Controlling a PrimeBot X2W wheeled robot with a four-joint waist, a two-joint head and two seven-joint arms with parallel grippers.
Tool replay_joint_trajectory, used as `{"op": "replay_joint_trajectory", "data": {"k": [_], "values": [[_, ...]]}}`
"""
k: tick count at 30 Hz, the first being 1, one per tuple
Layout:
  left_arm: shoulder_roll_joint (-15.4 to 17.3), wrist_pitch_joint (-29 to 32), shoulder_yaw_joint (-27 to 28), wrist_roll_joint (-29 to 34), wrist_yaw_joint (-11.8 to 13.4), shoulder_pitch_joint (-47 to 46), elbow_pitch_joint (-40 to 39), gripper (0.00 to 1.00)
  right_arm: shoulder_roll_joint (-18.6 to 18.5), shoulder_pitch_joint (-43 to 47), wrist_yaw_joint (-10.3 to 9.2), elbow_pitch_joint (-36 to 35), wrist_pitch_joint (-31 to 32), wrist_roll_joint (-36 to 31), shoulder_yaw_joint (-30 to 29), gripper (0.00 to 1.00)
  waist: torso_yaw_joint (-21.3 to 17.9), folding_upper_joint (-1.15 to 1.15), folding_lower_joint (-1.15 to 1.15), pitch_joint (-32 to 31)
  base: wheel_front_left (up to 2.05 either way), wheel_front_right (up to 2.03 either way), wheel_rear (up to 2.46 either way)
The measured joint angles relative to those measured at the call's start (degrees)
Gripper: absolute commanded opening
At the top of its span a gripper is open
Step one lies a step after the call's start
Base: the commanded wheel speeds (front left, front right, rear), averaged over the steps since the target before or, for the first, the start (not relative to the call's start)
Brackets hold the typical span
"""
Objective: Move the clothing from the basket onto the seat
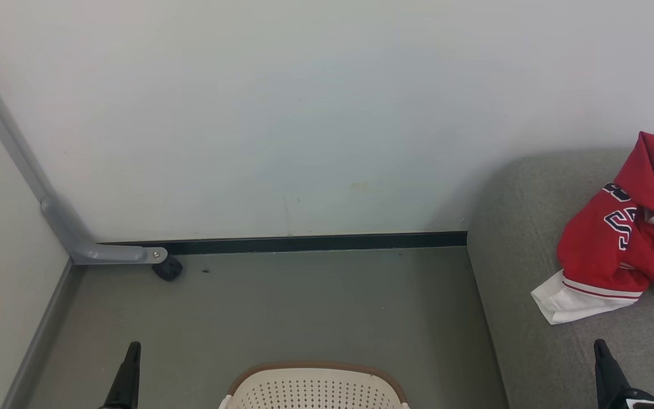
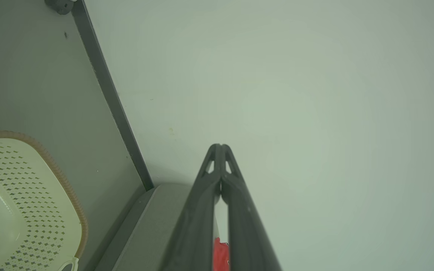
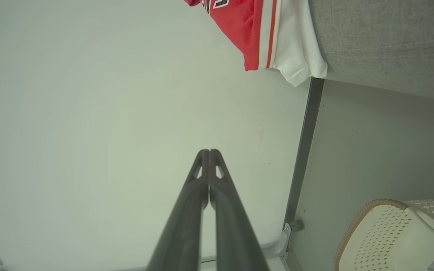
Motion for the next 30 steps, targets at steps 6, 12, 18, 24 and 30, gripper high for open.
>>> {"op": "replay_joint_trajectory", "data": {"k": [6,12,18,24,30], "values": [[0.0,0.0,0.0,0.0,0.0,0.0,0.0,0.0,0.0,0.0,0.0,0.0,0.0,0.0,0.0,0.0,0.0,0.0,0.0,0.0,0.0,0.0,0.0],[0.0,0.0,0.0,0.0,0.0,0.0,0.0,0.0,0.0,0.0,0.0,0.0,0.0,0.0,0.0,0.0,0.0,0.0,0.0,0.0,0.0,0.0,0.0],[0.0,0.0,0.0,0.0,0.0,0.0,0.0,0.0,0.0,0.0,0.01,0.0,0.0,0.0,0.0,0.0,0.0,0.0,0.0,0.0,0.0,0.0,0.0],[0.0,0.0,0.0,0.0,0.0,0.0,0.1,0.0,0.0,0.0,0.01,0.0,0.0,0.0,0.0,0.0,0.0,0.0,0.0,0.0,0.0,0.0,0.0],[0.0,0.0,0.0,0.0,0.0,0.0,0.1,0.0,0.0,0.0,0.01,0.0,0.0,0.0,0.0,0.0,0.0,0.0,0.0,0.0,0.0,0.0,0.0]]}}
